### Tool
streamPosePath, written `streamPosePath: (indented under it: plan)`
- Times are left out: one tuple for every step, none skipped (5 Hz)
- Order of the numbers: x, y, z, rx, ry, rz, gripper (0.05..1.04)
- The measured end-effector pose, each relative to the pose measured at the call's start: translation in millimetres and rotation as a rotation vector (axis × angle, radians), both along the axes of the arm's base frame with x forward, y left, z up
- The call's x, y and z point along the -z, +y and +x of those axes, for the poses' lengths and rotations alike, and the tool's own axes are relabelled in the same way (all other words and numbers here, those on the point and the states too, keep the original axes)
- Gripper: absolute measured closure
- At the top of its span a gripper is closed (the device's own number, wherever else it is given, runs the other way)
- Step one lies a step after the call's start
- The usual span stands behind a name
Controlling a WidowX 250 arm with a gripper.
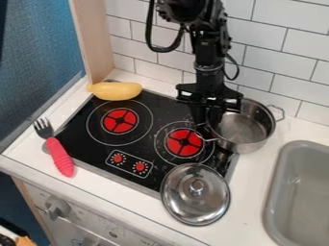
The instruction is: Put the silver pot on the top left side
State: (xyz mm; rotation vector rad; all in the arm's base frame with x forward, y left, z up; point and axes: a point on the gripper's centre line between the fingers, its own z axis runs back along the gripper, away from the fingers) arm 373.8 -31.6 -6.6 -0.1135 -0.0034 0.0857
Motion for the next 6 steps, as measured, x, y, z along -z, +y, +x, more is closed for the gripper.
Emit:
streamPosePath:
  plan:
    - [-33.8,2,3,-0.017,-0.066,-0.001,0.241]
    - [-62.2,6,-1,-0.059,-0.084,0.059,0.075]
    - [-82.2,17,-10,-0.118,-0.067,0.167,0.078]
    - [-97.0,38,-27,-0.184,-0.029,0.294,0.083]
    - [-100.0,59,-49,-0.232,0.009,0.322,0.083]
    - [-90.9,100,-86,-0.377,0.079,0.314,0.083]
